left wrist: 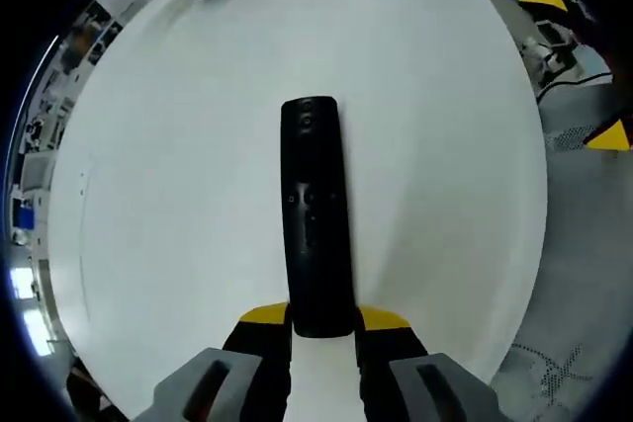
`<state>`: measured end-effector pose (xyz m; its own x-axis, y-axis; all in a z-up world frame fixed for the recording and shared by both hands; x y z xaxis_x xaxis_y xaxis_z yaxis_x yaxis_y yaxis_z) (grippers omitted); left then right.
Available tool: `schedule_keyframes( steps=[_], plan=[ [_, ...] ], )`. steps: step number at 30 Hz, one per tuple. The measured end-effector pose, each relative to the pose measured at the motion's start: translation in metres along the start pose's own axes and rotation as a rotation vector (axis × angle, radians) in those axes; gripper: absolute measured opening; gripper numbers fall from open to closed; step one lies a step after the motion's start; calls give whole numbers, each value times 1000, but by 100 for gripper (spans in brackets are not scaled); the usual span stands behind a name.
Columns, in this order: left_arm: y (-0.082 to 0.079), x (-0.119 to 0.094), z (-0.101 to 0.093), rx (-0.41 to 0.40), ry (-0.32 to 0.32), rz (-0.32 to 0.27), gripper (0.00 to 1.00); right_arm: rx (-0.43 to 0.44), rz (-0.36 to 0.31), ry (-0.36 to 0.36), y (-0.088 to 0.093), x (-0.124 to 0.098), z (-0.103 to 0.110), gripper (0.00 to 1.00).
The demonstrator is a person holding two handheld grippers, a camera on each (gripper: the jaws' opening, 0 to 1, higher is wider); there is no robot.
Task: Press the specified remote control buttons in sequence, fully releasing each button before pressing the next.
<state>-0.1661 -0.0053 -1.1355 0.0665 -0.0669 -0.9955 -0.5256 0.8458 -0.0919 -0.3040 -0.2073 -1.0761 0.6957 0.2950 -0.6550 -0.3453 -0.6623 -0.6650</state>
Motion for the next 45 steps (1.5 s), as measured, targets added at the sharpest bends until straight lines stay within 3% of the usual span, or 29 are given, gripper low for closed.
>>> schedule_keyframes(
  steps=[4, 17, 29, 45],
  plan=[
    [1, -1, -3, -2, 2, -2, 24, -38, 19, -3, 1, 1, 3, 69],
    [10, -3, -25, 12, -1, 3, 23, -37, 32, -15, 2, 1, 2, 67],
    [20, -5, -42, -6, 4, -10, 23, -42, 3, 3, -2, 0, 0, 67],
    [26, -6, -61, 29, -3, 9, 23, -58, -4, 28, -3, -1, -3, 67]
  ],
)
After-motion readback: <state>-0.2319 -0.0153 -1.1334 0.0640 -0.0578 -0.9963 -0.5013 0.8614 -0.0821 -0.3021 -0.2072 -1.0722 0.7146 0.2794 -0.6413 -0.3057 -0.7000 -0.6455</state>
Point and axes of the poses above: the point that each gripper's makers call its tool centre point, and the gripper's own axes: x roughly forward along the fingers, z roughly to its left, y roughly out of its underside, the point moved 7 cm from there along -x, roughly backward along the fingers, and after that the axes turned 14 degrees about -x, right-handed, at the moved point
